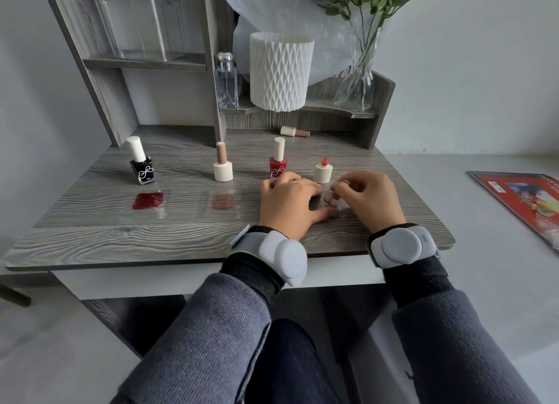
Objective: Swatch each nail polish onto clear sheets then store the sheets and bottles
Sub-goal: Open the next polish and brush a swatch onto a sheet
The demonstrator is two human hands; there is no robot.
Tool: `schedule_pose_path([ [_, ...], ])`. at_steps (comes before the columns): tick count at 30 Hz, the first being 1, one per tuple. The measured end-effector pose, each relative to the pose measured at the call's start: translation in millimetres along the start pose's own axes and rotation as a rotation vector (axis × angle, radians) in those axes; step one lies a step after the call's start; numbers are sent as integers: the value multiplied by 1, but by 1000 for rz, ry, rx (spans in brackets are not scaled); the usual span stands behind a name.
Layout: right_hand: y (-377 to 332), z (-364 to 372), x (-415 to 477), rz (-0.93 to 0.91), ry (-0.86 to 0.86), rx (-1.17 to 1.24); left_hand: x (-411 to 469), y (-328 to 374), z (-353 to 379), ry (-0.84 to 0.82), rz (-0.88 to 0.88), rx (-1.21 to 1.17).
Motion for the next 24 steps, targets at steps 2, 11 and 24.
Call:
schedule_pose_path([
  [2,0,2,0,10,-18,2,0,-1,0,-7,-8,-2],
  [11,1,-9,1,-28,115,59,1,-1,2,-23,-10,18],
  [24,3,-2,0,27,32,-1,0,0,2,-25,-4,17],
])
Point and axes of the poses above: each hand's wrist, its own x-axis towards the middle knuckle, its own z-axis out of the palm, y = z × x, the point moved 7 cm from there along x, towards the middle knuckle, and after that the axes turned 4 degrees about -z, right-handed, at the moved point
